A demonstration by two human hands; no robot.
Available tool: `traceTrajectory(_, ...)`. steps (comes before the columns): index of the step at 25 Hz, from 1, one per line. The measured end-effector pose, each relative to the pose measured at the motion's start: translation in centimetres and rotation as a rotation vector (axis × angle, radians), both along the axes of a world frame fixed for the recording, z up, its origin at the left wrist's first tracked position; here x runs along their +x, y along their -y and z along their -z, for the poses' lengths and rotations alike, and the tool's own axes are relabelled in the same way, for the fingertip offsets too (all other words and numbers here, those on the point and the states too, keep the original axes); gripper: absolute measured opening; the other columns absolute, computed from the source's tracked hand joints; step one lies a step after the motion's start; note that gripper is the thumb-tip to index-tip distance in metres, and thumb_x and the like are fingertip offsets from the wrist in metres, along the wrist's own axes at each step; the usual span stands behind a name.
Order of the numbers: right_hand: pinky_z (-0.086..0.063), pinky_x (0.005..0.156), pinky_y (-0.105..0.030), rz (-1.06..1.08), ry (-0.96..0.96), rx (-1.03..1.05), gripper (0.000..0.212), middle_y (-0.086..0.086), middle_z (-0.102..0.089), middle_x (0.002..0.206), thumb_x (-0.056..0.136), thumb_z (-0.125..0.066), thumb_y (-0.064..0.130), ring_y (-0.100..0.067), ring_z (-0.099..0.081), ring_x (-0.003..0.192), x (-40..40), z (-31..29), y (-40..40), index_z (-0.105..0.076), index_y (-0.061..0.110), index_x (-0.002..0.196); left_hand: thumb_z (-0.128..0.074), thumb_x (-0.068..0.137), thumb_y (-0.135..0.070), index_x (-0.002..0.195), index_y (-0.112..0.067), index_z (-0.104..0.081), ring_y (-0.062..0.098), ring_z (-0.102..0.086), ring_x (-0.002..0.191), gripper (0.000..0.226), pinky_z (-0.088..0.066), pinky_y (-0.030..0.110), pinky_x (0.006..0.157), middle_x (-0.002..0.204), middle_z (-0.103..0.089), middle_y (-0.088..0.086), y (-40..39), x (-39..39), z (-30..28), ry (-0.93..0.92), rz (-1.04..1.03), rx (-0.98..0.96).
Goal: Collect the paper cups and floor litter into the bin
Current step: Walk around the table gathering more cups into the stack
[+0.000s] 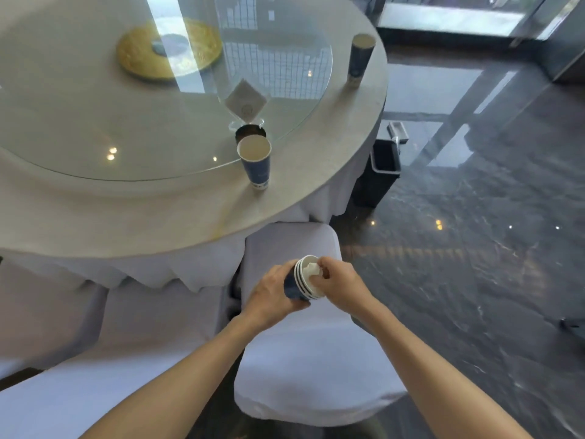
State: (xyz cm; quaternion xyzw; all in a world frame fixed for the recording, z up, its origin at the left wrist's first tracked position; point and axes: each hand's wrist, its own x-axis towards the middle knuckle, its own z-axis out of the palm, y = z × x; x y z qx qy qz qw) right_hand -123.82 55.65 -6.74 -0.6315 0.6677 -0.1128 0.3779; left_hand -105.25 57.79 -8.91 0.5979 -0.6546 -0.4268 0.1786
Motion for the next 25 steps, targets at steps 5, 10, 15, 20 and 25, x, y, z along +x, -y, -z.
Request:
traceTrajectory(5, -0.049, 0.067, -0.028, -0.130, 0.018, -0.063, 0.004, 0.004, -0.060, 0.089, 0.091, -0.058, 0.025, -0.024, -0.061, 0.083, -3.8, -2.7, -3.1, -0.060, 0.021, 0.092, -0.093, 0.070, -0.030, 0.146, -0.033, -0.051, 0.014, -0.059, 0.120, 0.087, -0.052, 0.034, 0.101, 0.132, -0.060, -0.008, -3.5, -5.0, -3.2, 0.021, -0.041, -0.096)
traceTrajectory(10, -0.055, 0.075, -0.038, -0.142, 0.154, -0.028, 0.008, 0.003, -0.063, 0.085, 0.089, -0.064, 0.028, -0.022, -0.064, 0.079, -11.9, -4.9, -6.4, -0.069, 0.022, 0.090, -0.094, 0.068, -0.033, 0.143, -0.032, -0.054, 0.014, -0.063, 0.111, 0.084, -0.047, 0.022, 0.088, 0.125, -0.063, -0.007, -8.4, -13.2, -5.4, 0.044, -0.170, -0.165)
traceTrajectory(15, -0.055, 0.089, -0.036, -0.178, 0.167, -0.157, 0.027, 0.004, -0.068, 0.109, 0.092, -0.056, 0.020, -0.017, -0.065, 0.097, -19.9, -7.1, -10.1, -0.076, 0.023, 0.110, -0.093, 0.067, -0.040, 0.139, -0.032, -0.055, 0.014, -0.064, 0.108, 0.081, -0.052, 0.023, 0.087, 0.126, -0.065, -0.007, -11.8, -20.8, -6.5, 0.035, -0.263, -0.161)
traceTrajectory(20, -0.050, 0.084, -0.043, -0.313, 0.285, 0.147, 0.038, 0.000, -0.068, 0.092, 0.092, -0.046, 0.046, -0.013, -0.058, 0.083, -23.7, -9.0, -10.1, -0.072, 0.020, 0.095, -0.093, 0.067, -0.046, 0.140, -0.032, -0.054, 0.014, -0.066, 0.111, 0.084, -0.055, 0.024, 0.092, 0.130, -0.065, -0.010, -12.3, -24.6, -7.3, 0.048, -0.312, -0.184)
traceTrajectory(25, -0.038, 0.114, -0.035, -0.238, 0.392, 0.432, 0.071, -0.002, -0.062, 0.132, 0.096, -0.033, 0.070, -0.018, -0.057, 0.123, -24.4, -10.1, -7.1, -0.059, 0.018, 0.135, -0.091, 0.069, -0.047, 0.143, -0.031, -0.055, 0.015, -0.065, 0.112, 0.084, -0.058, 0.033, 0.098, 0.131, -0.066, -0.007, -9.8, -26.7, -7.2, 0.091, -0.278, -0.248)
